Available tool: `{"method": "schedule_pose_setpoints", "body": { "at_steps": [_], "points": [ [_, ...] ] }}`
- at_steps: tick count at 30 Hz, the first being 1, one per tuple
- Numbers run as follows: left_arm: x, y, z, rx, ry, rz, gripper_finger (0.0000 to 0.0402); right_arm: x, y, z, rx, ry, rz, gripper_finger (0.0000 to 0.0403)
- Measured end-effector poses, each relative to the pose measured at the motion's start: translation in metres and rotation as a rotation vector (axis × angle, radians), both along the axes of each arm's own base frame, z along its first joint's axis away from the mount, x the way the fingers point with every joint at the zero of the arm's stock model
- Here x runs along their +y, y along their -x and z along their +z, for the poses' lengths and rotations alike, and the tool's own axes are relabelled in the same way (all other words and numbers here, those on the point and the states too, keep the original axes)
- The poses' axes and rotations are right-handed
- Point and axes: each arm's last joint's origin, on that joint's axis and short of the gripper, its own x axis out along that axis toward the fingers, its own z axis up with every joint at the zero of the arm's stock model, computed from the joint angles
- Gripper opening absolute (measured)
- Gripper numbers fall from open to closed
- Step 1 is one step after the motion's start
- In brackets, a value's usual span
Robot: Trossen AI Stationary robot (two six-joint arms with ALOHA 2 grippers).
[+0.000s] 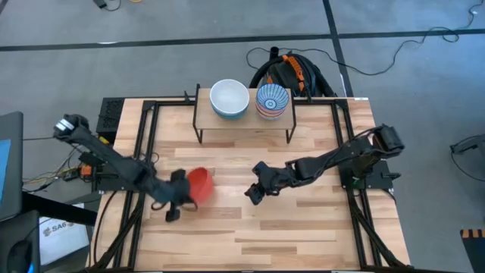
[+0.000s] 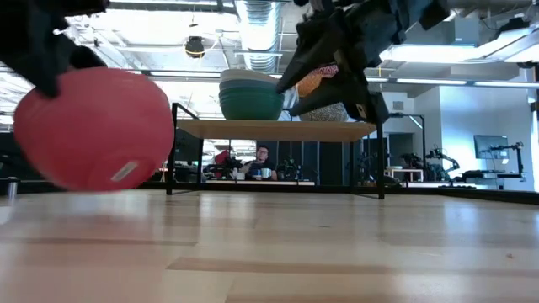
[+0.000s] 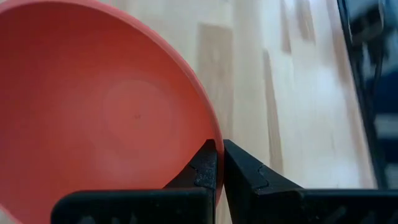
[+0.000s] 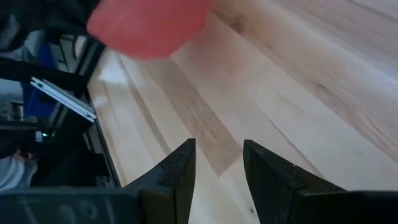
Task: Place and stack bowls onto a shelf
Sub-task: Stack the orange bowl on top of the white bowl
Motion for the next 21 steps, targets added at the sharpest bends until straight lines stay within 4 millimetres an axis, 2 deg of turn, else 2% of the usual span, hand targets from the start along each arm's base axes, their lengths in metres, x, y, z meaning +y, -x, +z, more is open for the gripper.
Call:
{"method": "schedule_pose_setpoints", "body": {
  "at_steps": [2,5,8,11,15,18,20,21],
  "points": [
    [-0.012,-0.004,-0.009,0.015,-0.048,-0.070,0.0000,-0.003,-0.003,0.000,0.009,-0.014,0.006,0.0159],
    [-0.024,-0.010,-0.025,0.065,-0.082,-0.126,0.0000,-0.005,-0.009,0.010,-0.014,-0.015,0.021,0.0156],
    [-0.034,-0.018,-0.031,0.104,-0.110,-0.173,0.0000,-0.005,-0.015,0.016,-0.016,0.008,0.046,0.0147],
    [-0.044,-0.030,-0.029,0.130,-0.157,-0.256,0.0000,-0.006,-0.022,0.026,-0.038,0.032,0.054,0.0137],
    [-0.055,-0.045,-0.018,0.171,-0.221,-0.319,0.0000,-0.015,-0.028,0.022,0.047,0.058,0.053,0.0130],
    [-0.062,-0.054,-0.011,0.190,-0.240,-0.331,0.0007,-0.019,-0.046,0.027,0.030,0.084,0.110,0.0130],
    [-0.066,-0.060,-0.009,0.186,-0.253,-0.340,0.0024,-0.022,-0.052,0.026,0.088,0.114,0.176,0.0135],
    [-0.067,-0.062,-0.009,0.188,-0.260,-0.344,0.0035,-0.021,-0.061,0.027,0.075,0.126,0.206,0.0139]
  ]
}}
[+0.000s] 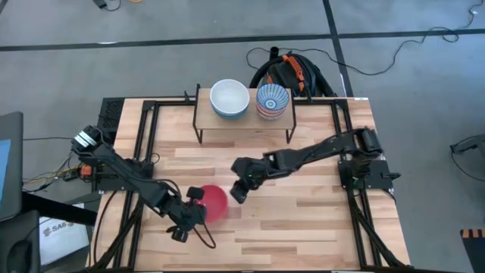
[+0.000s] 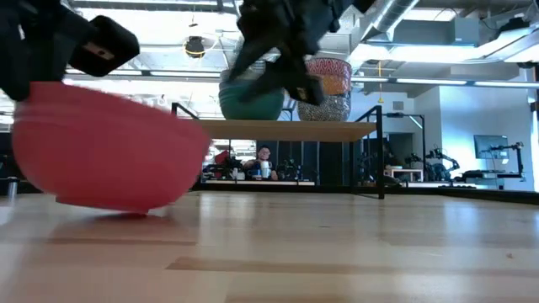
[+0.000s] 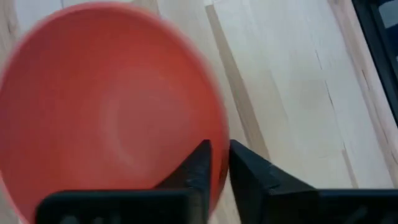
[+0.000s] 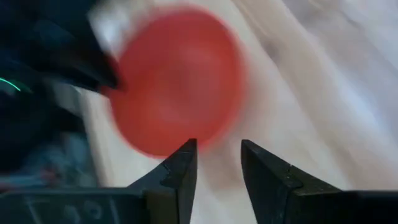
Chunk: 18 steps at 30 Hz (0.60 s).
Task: Place and stack bowls onto a shelf
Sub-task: Stack the orange bowl on top of the white bowl
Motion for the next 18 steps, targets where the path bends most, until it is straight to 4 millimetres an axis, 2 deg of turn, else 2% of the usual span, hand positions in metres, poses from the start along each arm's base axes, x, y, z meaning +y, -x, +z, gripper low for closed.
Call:
{"method": "schedule_pose_setpoints", "body": {
  "at_steps": [5,10,13,15,18],
  "points": [
    [-0.004,-0.006,0.006,-0.009,0.014,0.055,0.0102,-0.007,-0.024,-0.001,0.056,0.089,0.083,0.0173],
    [-0.004,-0.006,0.032,-0.047,0.042,0.156,0.0157,-0.013,-0.038,-0.011,0.092,0.153,0.140,0.0206],
    [-0.002,0.000,0.051,-0.078,0.021,0.259,0.0171,-0.011,-0.050,-0.017,0.037,0.166,0.164,0.0212],
    [0.000,0.000,0.065,-0.116,0.028,0.359,0.0173,-0.011,-0.047,-0.022,0.082,0.161,0.194,0.0211],
    [0.007,0.008,0.081,-0.136,0.037,0.514,0.0173,-0.009,-0.058,-0.028,0.028,0.150,0.201,0.0208]
  ]
}}
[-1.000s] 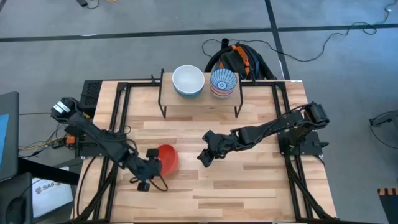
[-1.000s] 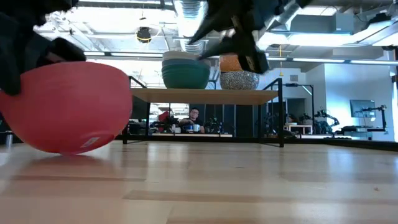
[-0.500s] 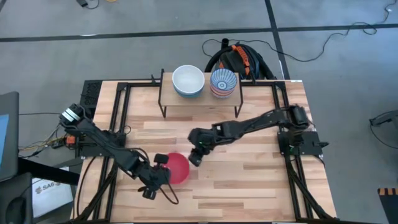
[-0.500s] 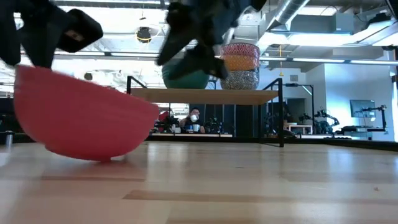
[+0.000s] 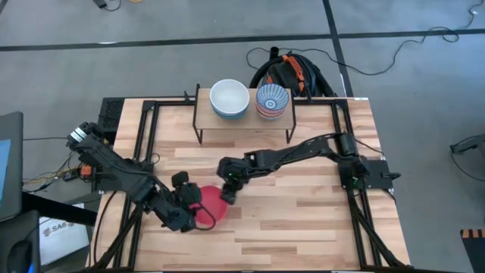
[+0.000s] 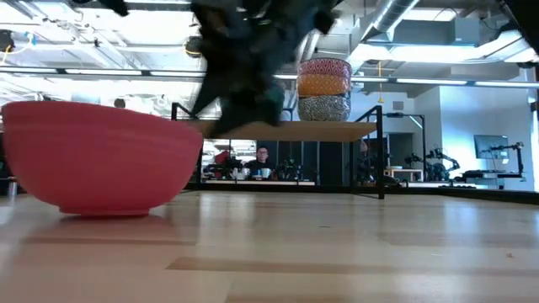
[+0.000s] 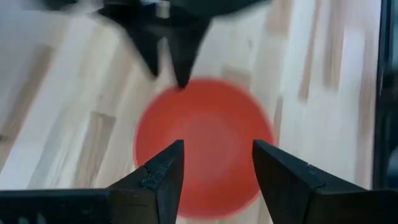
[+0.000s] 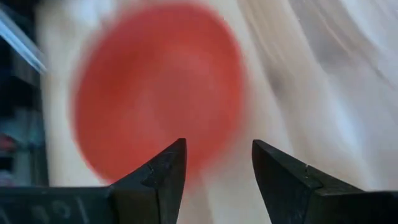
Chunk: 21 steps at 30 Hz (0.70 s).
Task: Place and stack bowls onto a shelf
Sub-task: Stack the orange bowl on top of the white bowl
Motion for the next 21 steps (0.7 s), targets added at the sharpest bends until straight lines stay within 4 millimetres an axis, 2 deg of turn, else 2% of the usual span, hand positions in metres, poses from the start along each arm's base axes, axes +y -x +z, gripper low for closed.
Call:
{"method": "schedule_pose_setpoints", "body": {
  "at_steps": [1,4,11,15,21],
  "points": [
    [0.002,-0.001,0.006,-0.024,0.015,0.050,0.0173,0.000,0.002,-0.002,0.033,0.006,0.004,0.0207],
    [0.006,0.005,0.014,-0.041,0.040,0.156,0.0173,0.000,-0.009,-0.013,0.007,0.001,0.000,0.0207],
    [0.017,0.016,0.010,0.038,0.051,0.309,0.0174,-0.004,-0.010,-0.028,0.057,0.016,-0.025,0.0204],
    [0.021,0.020,0.008,0.070,0.051,0.376,0.0174,-0.006,-0.011,-0.025,0.036,0.023,-0.035,0.0199],
    [0.019,0.023,0.008,0.052,0.024,0.379,0.0174,-0.012,-0.012,-0.025,0.036,0.033,-0.055,0.0196]
  ]
}}
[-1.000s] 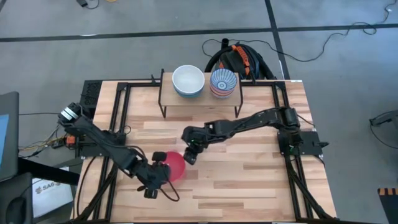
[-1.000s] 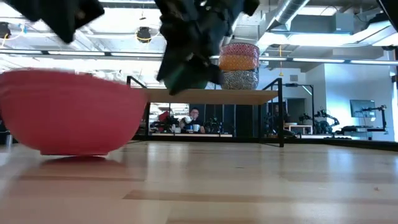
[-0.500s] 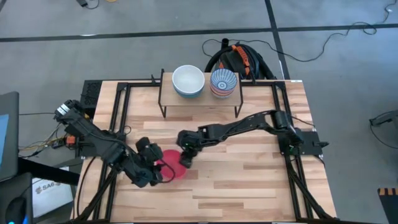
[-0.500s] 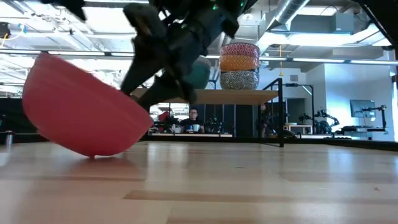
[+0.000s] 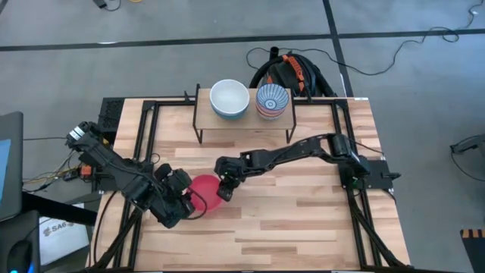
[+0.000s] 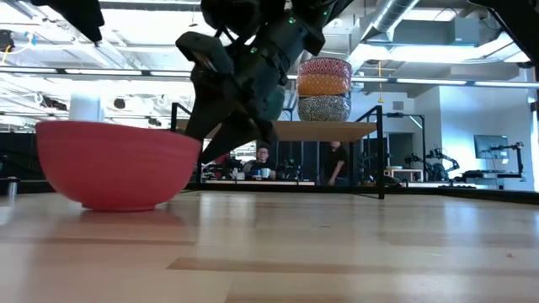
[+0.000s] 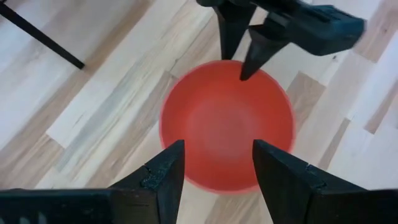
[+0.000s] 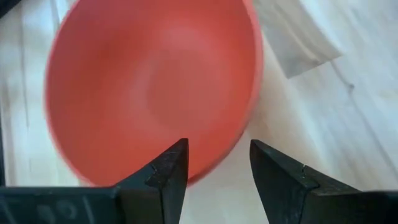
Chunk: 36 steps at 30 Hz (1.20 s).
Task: Place and stack bowls onto a shelf
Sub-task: Stack the orange bowl on top of the white bowl
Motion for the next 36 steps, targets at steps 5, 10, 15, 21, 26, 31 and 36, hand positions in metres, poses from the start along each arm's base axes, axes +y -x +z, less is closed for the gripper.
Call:
{"method": "schedule_pose_setpoints", "body": {
  "at_steps": [5,10,15,21,26,31,36],
  "points": [
    [0.000,0.000,0.000,-0.008,-0.007,0.007,0.0174,-0.007,0.000,0.000,0.006,-0.002,-0.023,0.0195],
    [0.000,0.000,0.000,-0.015,0.007,0.026,0.0174,-0.017,0.001,-0.001,0.029,-0.014,-0.061,0.0179],
    [0.001,0.000,0.000,-0.029,0.030,0.064,0.0174,-0.027,0.004,-0.004,0.082,-0.023,-0.101,0.0139],
    [0.002,0.000,0.002,-0.052,0.029,0.086,0.0174,-0.027,0.005,-0.005,0.085,-0.018,-0.099,0.0110],
    [0.009,0.003,0.008,-0.105,0.014,0.134,0.0174,-0.028,0.007,-0.033,0.205,-0.047,-0.102,0.0108],
    [0.017,0.011,0.018,-0.161,-0.005,0.155,0.0174,-0.018,0.009,-0.036,0.245,-0.058,-0.084,0.0074],
    [0.025,0.021,0.024,-0.170,-0.011,0.191,0.0174,-0.013,0.013,-0.014,0.230,-0.034,-0.045,0.0023]
  ]
}}
